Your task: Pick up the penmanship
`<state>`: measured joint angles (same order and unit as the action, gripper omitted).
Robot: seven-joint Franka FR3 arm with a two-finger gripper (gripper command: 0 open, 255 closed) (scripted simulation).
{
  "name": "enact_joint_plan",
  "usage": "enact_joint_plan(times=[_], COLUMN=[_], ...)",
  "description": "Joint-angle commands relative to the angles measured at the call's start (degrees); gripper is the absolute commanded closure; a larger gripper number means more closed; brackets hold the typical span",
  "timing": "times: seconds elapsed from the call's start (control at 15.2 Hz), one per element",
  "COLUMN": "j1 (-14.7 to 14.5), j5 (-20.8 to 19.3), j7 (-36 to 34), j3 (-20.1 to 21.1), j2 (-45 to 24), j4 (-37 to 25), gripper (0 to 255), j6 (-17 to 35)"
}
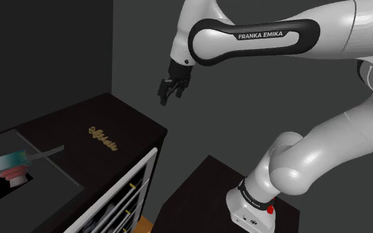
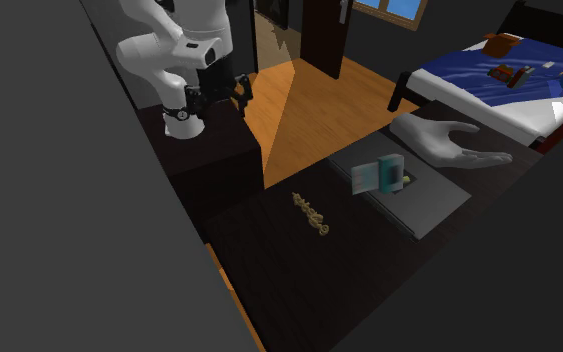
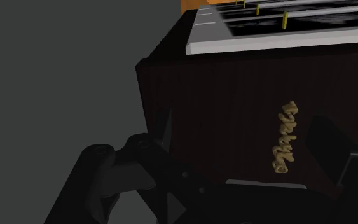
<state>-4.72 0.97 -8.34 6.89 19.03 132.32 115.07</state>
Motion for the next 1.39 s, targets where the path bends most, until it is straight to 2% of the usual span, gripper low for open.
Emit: enact_joint_plan(times=[0.0,0.66,1.32], j1=[-0.2,-2.4,-7.0], j5=[-0.3,-4.0,-8.6], j7=[-1.5,-9.6,-16.2], j3=[1.0,4.4,4.3], j2=[-4.5,-25.6,-47.9], j4=[-1.7,-12.4,-30.5], gripper=[0,0,0], j6=[2.4,10.6,12.5])
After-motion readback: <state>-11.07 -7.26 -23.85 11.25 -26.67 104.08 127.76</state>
